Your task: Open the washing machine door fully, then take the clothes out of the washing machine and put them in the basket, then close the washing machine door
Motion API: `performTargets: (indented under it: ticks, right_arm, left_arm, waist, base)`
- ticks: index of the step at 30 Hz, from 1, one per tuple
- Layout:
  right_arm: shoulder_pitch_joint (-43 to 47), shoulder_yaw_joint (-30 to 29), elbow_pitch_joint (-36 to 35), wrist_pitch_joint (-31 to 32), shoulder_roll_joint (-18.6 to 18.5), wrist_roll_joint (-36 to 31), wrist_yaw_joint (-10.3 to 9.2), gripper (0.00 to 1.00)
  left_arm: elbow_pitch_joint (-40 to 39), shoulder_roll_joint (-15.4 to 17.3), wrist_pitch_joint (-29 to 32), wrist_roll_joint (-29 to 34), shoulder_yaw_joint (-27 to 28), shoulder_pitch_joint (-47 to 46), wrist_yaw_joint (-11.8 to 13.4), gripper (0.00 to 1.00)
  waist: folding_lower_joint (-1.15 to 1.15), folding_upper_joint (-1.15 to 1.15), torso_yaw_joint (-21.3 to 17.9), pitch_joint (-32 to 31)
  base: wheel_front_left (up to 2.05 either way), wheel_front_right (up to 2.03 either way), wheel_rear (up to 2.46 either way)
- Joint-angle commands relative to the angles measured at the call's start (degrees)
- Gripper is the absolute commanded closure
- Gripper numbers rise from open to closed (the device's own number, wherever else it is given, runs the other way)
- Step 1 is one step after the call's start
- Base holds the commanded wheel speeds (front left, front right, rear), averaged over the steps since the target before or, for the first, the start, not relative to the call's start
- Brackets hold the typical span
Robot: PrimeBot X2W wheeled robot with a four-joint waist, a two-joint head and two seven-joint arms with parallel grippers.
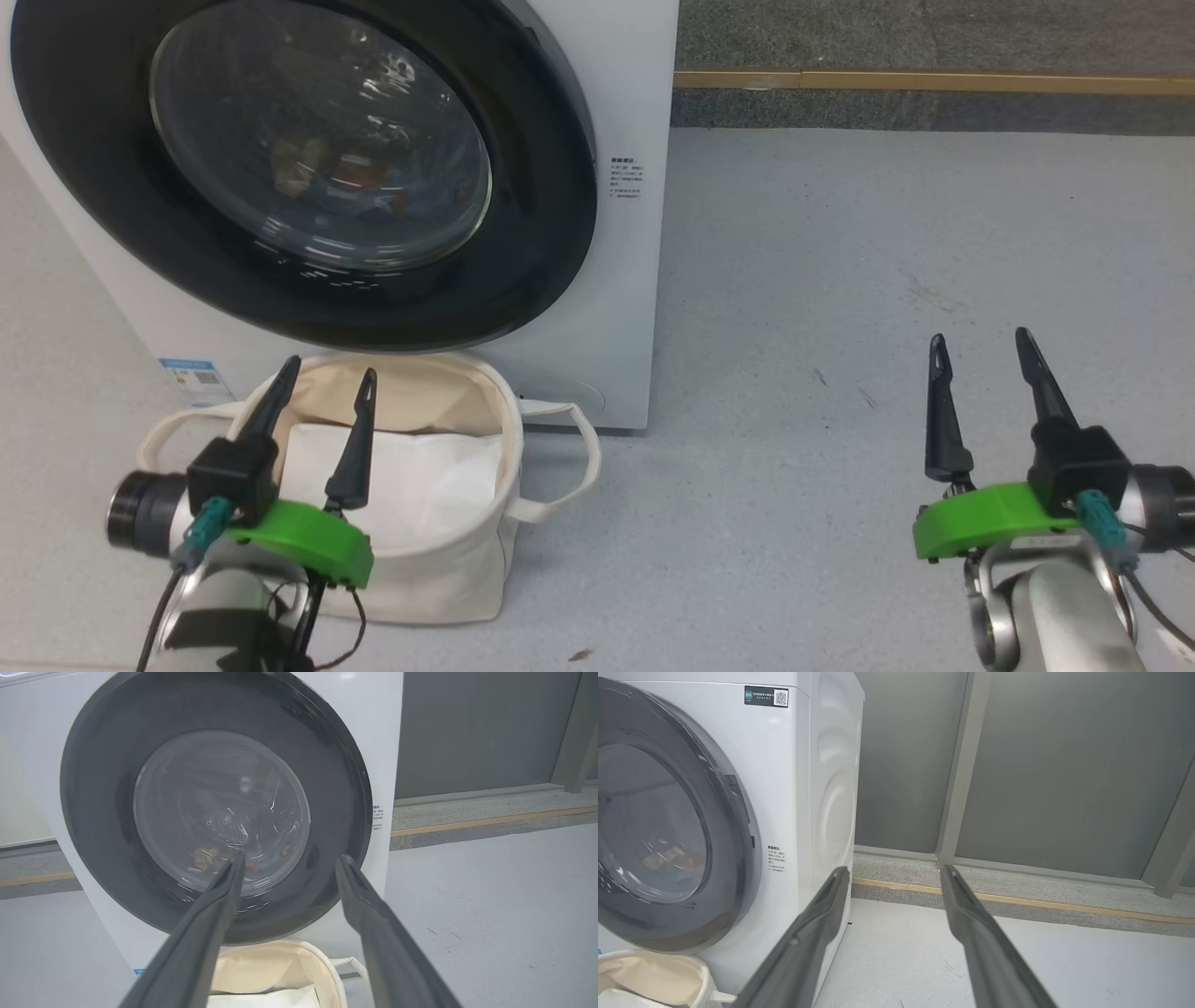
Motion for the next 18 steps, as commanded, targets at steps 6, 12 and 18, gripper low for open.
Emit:
performTargets:
  ticks: [6, 12, 18]
  right_arm:
    - [-3.6, 1.1, -2.4, -1.1, -0.4, -3.0, 0.05, 0.00]
    - [-3.6, 0.7, -2.3, -1.1, -0.4, -2.9, 0.05, 0.00]
    - [-3.4, -0.4, -2.1, -1.1, -0.3, -1.5, 0.05, 0.00]
  left_arm:
    - [-1.4, 1.9, -1.1, 2.8, 1.9, -4.0, -0.2, 0.00]
    - [-0.8, 1.6, -1.1, 2.5, 2.5, -4.0, -0.5, 0.00]
    - [1.2, 0.5, -1.1, -0.2, 4.7, -4.1, -1.0, 0.00]
  waist:
    - [0.00, 0.00, 0.0, 0.0]
    - [0.00, 0.00, 0.0, 0.0]
    - [0.00, 0.00, 0.0, 0.0]
  base:
    - [0.00, 0.00, 0.00]
    - [0.00, 0.00, 0.00]
    - [0.00, 0.00, 0.00]
